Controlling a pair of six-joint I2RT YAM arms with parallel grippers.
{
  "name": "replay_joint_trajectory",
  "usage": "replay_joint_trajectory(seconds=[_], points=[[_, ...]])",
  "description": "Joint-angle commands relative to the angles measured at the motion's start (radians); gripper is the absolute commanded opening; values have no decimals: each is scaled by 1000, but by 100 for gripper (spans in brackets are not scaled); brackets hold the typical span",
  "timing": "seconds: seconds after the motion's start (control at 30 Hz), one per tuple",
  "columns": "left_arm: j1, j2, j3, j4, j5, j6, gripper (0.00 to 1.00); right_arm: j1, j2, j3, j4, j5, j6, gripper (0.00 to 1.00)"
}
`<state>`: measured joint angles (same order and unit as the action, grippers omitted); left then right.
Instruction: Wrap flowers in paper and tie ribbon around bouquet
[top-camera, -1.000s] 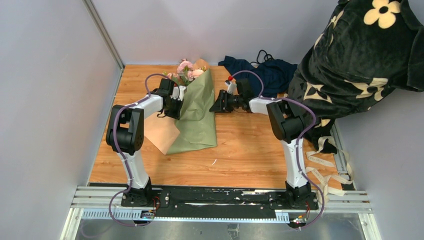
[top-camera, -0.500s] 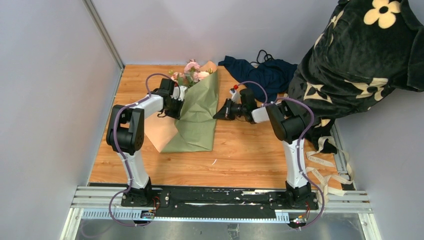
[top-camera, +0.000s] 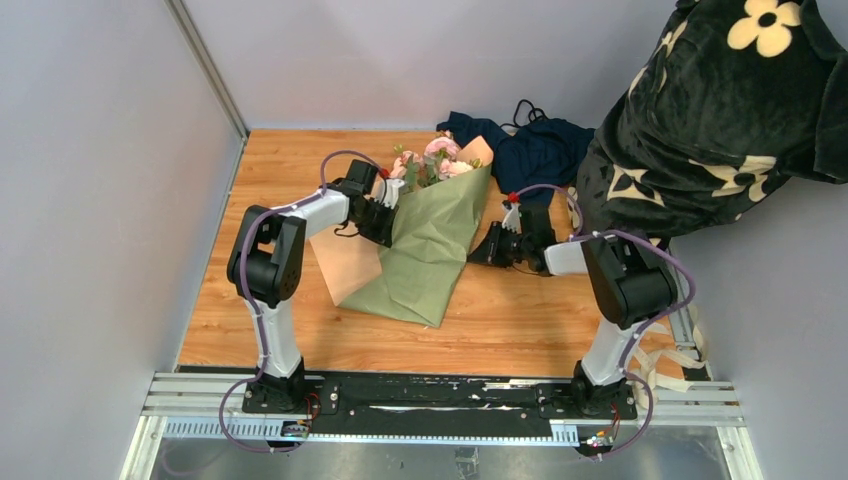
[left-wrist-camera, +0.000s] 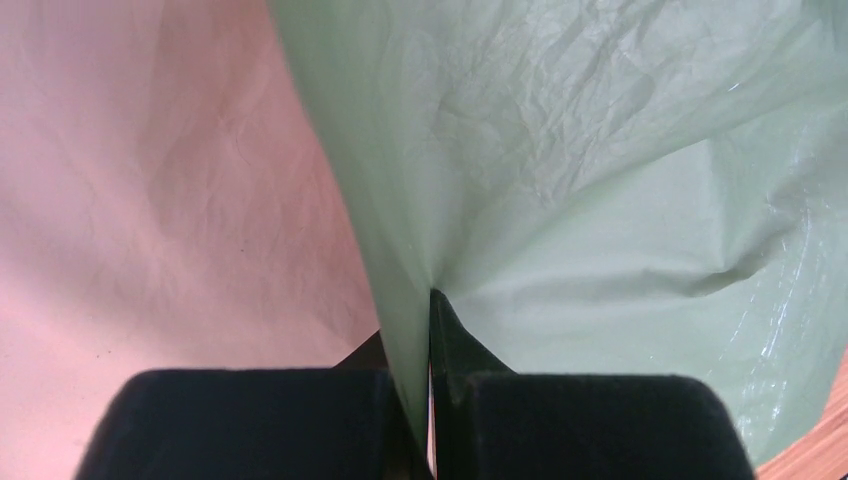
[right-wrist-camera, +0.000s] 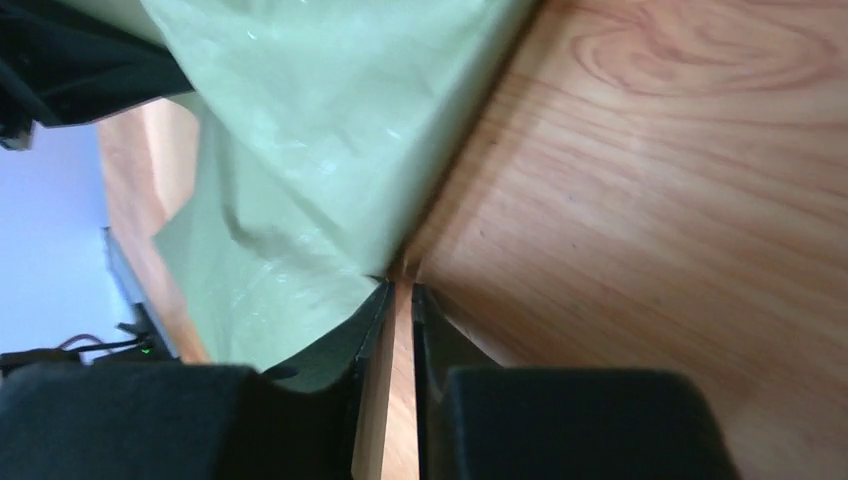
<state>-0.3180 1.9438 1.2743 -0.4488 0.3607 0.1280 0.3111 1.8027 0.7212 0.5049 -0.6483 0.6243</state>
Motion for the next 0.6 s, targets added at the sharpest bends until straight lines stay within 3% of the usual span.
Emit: replay_joint_trajectory(seconds=[0.0, 0.07, 0.17, 0.23, 0.4, 0.57], points=[[17, 33, -10, -34, -35, 15, 0, -5, -154, 62, -352, 238, -228, 19], [17, 28, -24, -26, -30, 15, 0, 43, -268, 87, -446, 406, -279, 21], [17, 33, -31, -23, -24, 14, 0, 177, -346, 120, -470, 515, -318, 21], [17, 40, -28, -24, -27, 8, 0, 260, -320, 144, -412, 443, -309, 21], [17, 41, -18, -31, -40, -6, 0, 352, -86, 230, -157, 79, -81, 4], [19, 36, -13, -39, -68, -15, 0, 407, 112, 289, -37, -6, 27, 0]])
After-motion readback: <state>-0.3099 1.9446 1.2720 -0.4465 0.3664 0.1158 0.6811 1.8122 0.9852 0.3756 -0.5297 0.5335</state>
